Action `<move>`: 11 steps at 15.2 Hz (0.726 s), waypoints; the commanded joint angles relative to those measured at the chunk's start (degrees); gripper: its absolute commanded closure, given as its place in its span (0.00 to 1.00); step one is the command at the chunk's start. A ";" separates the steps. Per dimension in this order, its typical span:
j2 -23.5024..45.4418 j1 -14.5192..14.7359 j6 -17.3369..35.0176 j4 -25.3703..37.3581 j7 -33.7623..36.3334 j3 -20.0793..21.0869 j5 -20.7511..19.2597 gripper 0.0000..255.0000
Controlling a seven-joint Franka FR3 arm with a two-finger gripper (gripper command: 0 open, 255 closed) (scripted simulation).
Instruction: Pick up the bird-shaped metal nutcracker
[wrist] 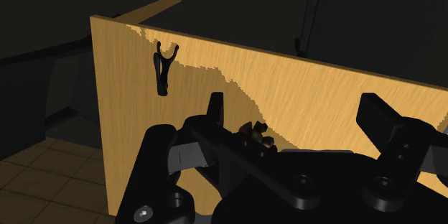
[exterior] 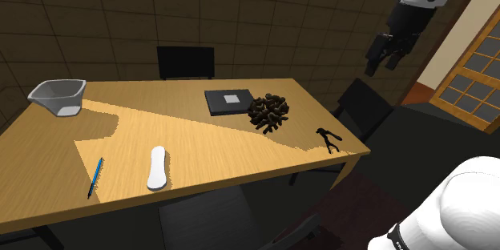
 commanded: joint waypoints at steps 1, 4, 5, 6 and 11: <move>0.00 0.00 0.00 0.00 0.00 0.00 0.00 0.00; 2.36 -0.87 4.48 -2.52 -1.46 -2.88 -1.02 0.00; 3.29 -1.15 5.99 -3.24 -1.95 -3.85 -1.34 0.00; 4.29 -1.42 7.50 -3.88 -2.44 -4.82 -1.64 0.00; 10.40 -2.73 15.13 -6.14 -5.03 -9.66 -2.76 0.00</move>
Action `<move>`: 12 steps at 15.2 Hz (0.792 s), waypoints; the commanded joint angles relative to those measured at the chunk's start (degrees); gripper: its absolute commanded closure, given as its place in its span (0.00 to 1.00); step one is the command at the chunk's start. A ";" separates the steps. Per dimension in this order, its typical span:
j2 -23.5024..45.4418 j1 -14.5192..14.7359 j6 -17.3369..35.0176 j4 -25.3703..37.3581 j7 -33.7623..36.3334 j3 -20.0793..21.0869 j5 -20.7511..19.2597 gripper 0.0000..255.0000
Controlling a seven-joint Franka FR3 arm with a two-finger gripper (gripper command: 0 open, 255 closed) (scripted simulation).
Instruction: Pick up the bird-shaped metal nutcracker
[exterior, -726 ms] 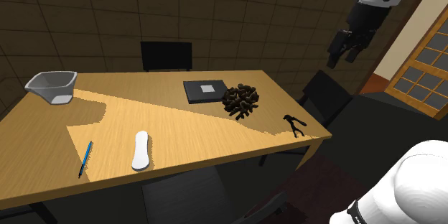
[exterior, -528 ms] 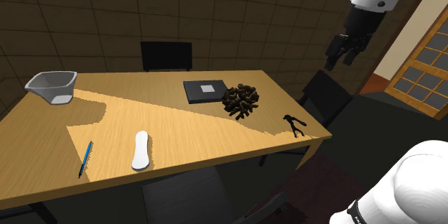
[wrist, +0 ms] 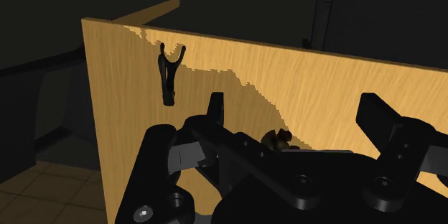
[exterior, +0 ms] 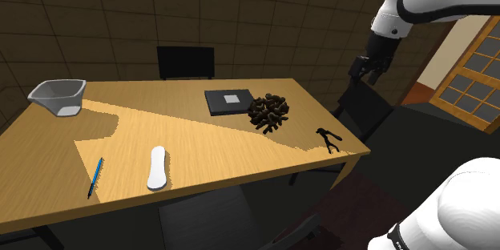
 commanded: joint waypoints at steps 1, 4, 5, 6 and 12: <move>2.40 -0.49 3.40 -1.26 -0.99 -1.89 -0.33 0.00; 7.11 -1.03 7.94 -1.60 -2.76 -4.80 -0.43 0.00; 8.81 -1.16 9.43 -1.58 -3.40 -5.76 -0.35 0.00; 10.57 -1.28 10.90 -1.49 -4.07 -6.73 -0.20 0.00; 22.37 -1.63 19.22 0.48 -9.00 -12.26 2.50 0.00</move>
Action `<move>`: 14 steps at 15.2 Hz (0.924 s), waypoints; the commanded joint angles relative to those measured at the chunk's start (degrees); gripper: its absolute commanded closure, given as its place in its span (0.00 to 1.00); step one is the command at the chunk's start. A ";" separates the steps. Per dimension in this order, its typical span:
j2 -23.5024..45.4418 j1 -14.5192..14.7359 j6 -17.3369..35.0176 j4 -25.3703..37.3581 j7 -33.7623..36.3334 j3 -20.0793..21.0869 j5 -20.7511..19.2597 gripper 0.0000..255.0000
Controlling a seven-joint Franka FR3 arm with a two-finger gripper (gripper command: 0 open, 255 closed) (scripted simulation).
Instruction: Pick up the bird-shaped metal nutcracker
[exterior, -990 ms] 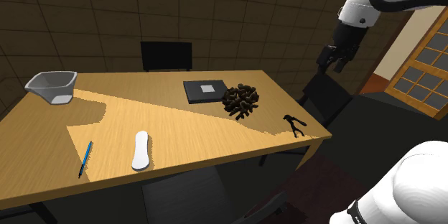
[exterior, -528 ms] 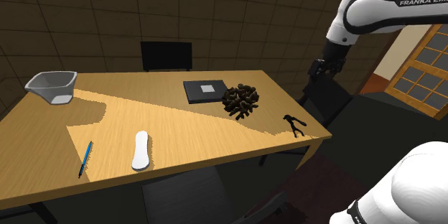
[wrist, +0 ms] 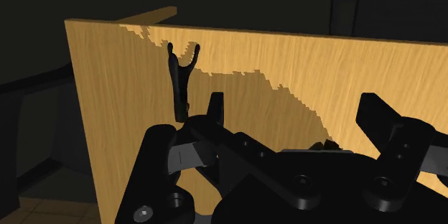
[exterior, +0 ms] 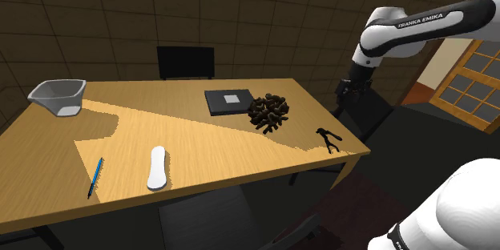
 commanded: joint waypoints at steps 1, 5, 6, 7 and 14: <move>4.41 -0.07 3.00 0.80 -1.98 -1.81 1.45 0.00; 13.55 -0.39 7.45 3.74 -6.69 -4.66 5.95 0.00; 15.94 -0.59 8.39 4.64 -8.02 -5.18 7.38 0.00; 18.37 -0.86 9.23 5.62 -9.39 -5.60 8.89 0.00; 35.48 -5.43 12.72 14.45 -18.53 -5.22 20.06 0.00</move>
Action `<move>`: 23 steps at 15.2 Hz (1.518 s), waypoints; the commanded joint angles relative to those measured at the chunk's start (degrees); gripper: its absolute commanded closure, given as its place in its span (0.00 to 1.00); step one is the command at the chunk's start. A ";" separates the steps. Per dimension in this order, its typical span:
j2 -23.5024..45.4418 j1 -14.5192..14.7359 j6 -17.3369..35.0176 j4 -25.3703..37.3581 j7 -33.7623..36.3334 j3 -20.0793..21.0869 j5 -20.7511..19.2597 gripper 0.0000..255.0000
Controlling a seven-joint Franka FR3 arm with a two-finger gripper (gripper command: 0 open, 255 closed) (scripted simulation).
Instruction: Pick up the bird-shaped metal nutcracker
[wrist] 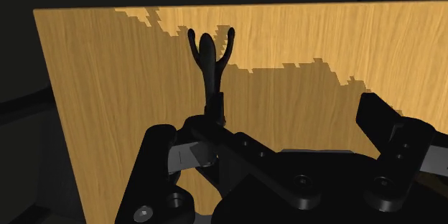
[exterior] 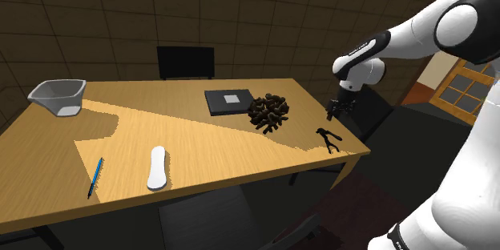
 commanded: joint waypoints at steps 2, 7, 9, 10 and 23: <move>7.51 -3.02 0.81 4.64 -3.61 1.12 4.48 0.00; 18.97 -8.27 0.60 13.57 -7.00 3.75 9.50 0.00; 22.98 -10.11 0.23 17.13 -7.71 4.65 10.77 0.00; 23.57 -10.29 0.69 17.25 -7.86 4.88 11.02 0.00; 27.64 -11.38 3.54 18.40 -8.81 6.37 12.63 1.00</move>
